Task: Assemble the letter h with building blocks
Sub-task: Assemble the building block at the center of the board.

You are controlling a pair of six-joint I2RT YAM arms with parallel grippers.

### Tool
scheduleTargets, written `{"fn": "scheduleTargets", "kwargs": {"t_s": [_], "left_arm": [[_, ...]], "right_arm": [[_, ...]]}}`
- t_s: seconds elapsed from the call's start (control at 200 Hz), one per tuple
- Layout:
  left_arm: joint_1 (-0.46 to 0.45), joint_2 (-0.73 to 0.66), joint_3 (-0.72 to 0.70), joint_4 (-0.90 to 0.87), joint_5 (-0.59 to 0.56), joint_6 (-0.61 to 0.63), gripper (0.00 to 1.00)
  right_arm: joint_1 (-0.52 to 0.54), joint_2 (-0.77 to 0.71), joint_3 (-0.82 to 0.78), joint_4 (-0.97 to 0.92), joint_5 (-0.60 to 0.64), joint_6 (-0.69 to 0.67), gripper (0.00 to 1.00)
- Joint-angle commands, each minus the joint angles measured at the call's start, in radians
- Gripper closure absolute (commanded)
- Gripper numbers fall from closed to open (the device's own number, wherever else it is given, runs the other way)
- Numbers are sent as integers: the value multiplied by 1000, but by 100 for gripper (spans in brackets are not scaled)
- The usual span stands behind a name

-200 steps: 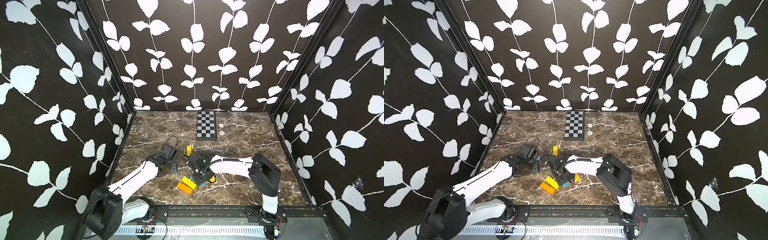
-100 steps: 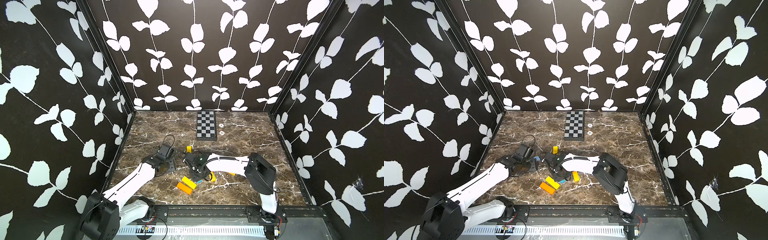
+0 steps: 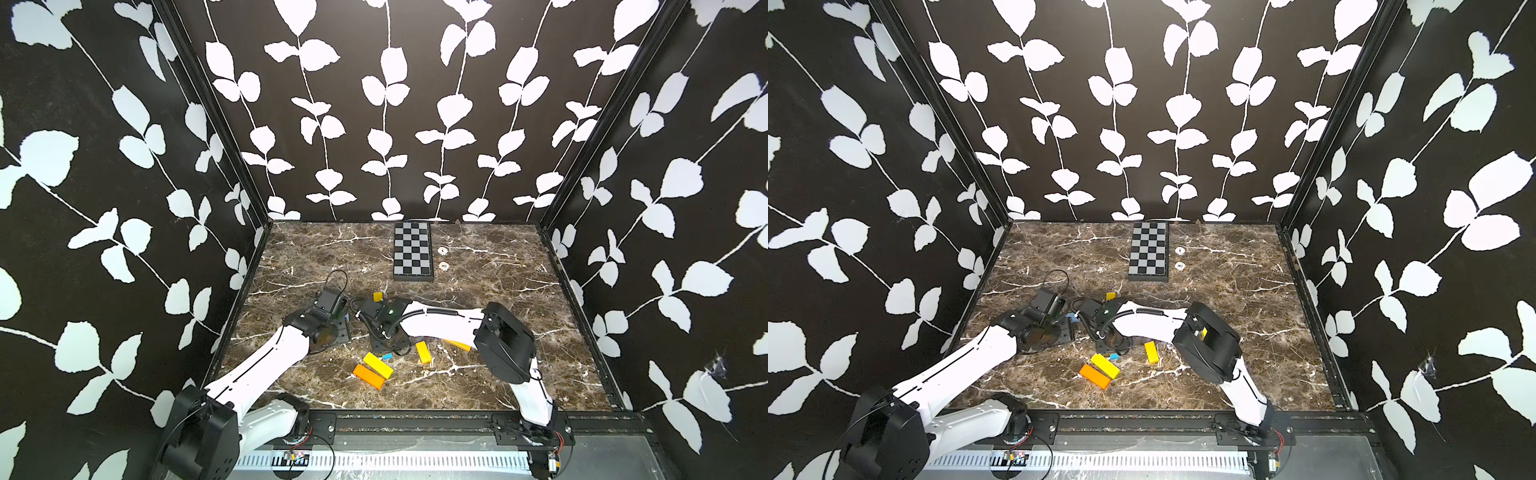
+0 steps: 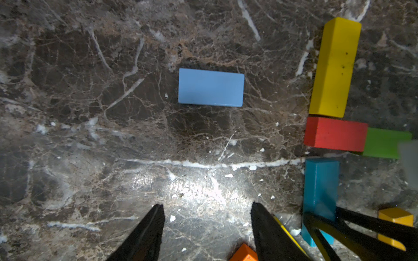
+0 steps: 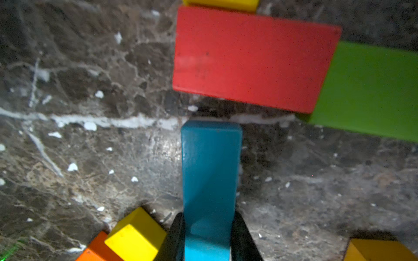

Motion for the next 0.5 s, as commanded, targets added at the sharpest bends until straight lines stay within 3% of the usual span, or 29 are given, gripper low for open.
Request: {"fn": "scheduleTargets", "kwargs": {"t_s": [0.0, 0.275, 0.3, 0.34, 0.36, 0.405, 0.495], "left_arm": [[5, 3, 16, -27, 7, 21, 36], [7, 16, 12, -20, 14, 35, 36], [7, 17, 12, -19, 15, 35, 36], [7, 18, 12, -18, 15, 36, 36], [6, 18, 12, -18, 16, 39, 36], [7, 19, 12, -18, 16, 39, 36], [7, 16, 12, -20, 15, 42, 36]], "right_arm": [[-8, 44, 20, -26, -7, 60, 100], [-20, 43, -1, 11, -28, 115, 100], [-20, 44, -2, 12, -30, 117, 93], [-19, 43, -4, 16, -33, 118, 57], [-20, 42, -7, 20, -36, 119, 47], [-20, 40, -12, 27, -36, 122, 38], [-21, 35, -26, 39, -29, 130, 40]]}}
